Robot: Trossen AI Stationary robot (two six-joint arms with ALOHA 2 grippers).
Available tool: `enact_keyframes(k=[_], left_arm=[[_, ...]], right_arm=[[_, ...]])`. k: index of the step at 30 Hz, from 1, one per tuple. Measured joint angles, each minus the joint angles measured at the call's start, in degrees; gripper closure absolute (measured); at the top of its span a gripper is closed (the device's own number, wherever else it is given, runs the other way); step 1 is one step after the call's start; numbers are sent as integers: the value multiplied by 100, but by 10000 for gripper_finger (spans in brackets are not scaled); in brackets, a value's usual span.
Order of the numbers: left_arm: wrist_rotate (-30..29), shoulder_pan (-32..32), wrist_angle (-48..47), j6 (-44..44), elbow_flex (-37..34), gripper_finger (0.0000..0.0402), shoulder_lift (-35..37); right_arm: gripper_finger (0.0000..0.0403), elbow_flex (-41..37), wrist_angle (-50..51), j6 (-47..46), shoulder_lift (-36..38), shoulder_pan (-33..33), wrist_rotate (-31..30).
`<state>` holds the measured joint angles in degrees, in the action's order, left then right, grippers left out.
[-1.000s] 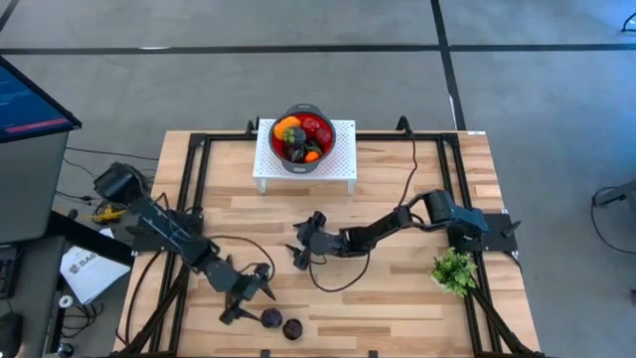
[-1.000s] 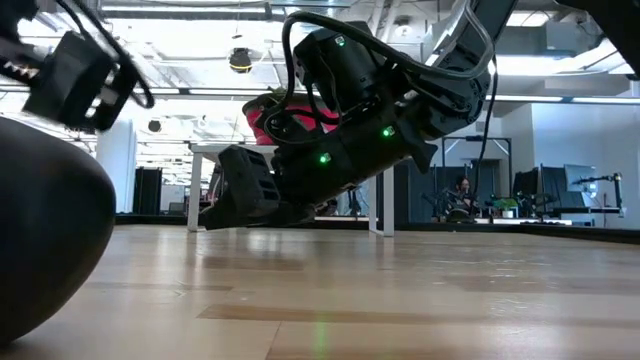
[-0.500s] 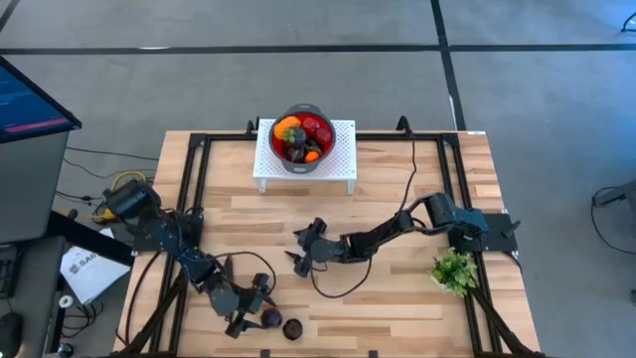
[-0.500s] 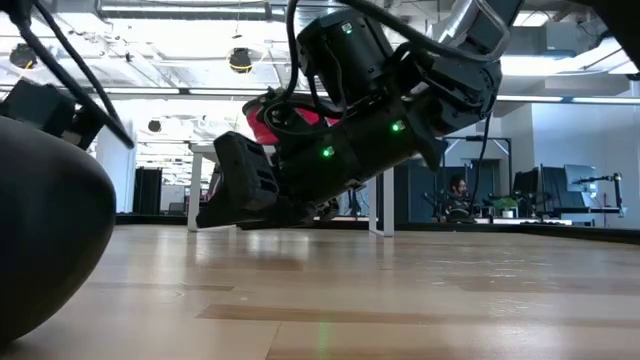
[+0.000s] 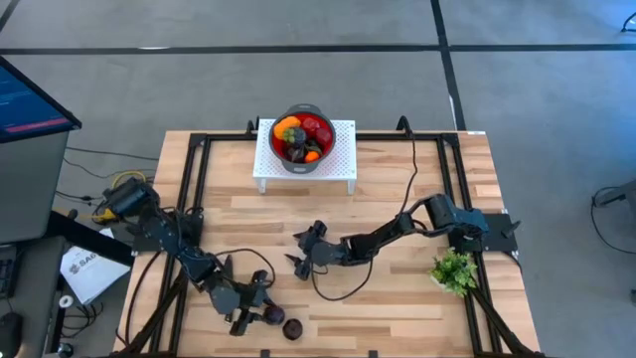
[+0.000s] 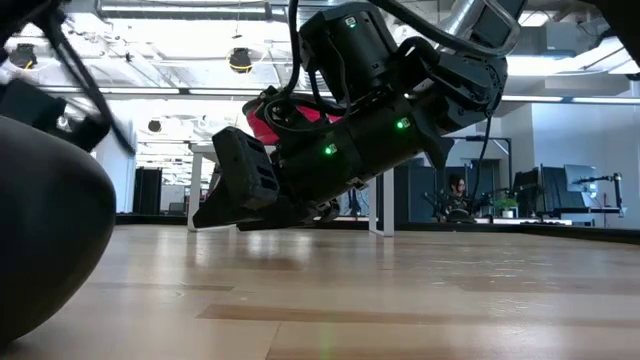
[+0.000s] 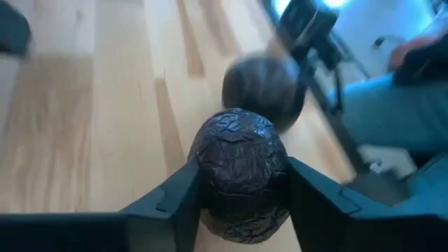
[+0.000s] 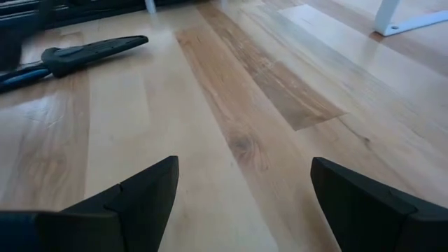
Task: Pick & Place Fruit
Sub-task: Put the plum into the red strainer bowl
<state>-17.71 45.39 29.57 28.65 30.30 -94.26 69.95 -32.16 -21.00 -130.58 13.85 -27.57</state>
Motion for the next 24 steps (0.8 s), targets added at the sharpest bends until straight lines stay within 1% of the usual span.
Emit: enact_keyframes(k=[2, 4, 8, 12, 15, 17, 20, 22, 24], left_arm=[[3, -115, -123, 6, 2, 247, 327], [-2, -325, -517, -132, 2, 247, 815], [-93, -1032, -1467, -778, 2, 226, 2057], [-133, -2098, -1635, -1754, 4, 220, 3230], [-129, -3136, -1649, -2284, 140, 223, 3818], [17, -3897, -1683, -2506, 321, 225, 4014], [637, -5005, -1717, -2723, 764, 224, 3977], [1036, -5644, -1691, -2844, 1102, 223, 3736], [1325, -6156, -1731, -2871, 1403, 223, 3400]], right_arm=[[85, 0, 2, 1, 0, 2, 1], [85, 0, 7, 7, 0, 2, 1], [85, 0, 7, 120, 0, -40, -83], [85, 0, 4, 148, 0, -132, -219], [85, 0, 4, 150, 0, -215, -249], [85, 0, 4, 150, 0, -273, -251], [85, 0, 4, 148, 0, -356, -252], [85, 0, 4, 148, 0, -397, -251], [85, 0, -2, 145, 0, -426, -251]])
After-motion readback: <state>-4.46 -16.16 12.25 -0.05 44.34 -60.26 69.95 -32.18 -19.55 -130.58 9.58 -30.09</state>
